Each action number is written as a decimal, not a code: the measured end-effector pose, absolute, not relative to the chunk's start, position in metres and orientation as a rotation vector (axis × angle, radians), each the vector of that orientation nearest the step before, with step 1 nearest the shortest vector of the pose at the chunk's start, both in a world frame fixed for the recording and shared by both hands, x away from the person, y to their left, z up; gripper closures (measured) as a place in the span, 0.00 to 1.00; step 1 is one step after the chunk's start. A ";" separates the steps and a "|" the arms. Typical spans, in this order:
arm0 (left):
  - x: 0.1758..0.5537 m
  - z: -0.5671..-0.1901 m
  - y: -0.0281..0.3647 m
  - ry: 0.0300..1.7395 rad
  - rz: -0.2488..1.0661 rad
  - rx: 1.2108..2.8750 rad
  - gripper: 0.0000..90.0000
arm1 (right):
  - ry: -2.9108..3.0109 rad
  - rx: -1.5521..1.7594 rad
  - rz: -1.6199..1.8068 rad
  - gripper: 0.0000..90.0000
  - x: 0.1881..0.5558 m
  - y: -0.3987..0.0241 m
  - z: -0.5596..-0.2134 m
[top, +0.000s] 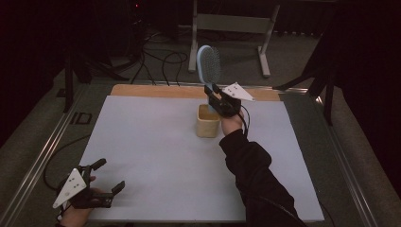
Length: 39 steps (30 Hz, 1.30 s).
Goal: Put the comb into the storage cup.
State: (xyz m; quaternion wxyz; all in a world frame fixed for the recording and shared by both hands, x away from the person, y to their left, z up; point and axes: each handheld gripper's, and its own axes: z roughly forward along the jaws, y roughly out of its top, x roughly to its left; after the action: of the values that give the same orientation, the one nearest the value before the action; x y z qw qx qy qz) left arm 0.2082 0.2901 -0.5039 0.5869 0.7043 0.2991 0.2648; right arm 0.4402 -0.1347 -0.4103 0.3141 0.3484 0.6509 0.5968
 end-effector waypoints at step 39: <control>0.209 -0.505 0.290 0.698 0.606 1.642 0.00 | 1.826 0.963 1.524 0.78 0.446 -0.136 -0.442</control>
State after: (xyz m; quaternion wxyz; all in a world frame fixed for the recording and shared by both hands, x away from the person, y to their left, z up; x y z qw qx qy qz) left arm 0.2091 0.2897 -0.5047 0.5882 0.7047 0.2996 0.2600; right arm 0.4456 -0.1361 -0.4418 0.2838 0.3598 0.6823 0.5696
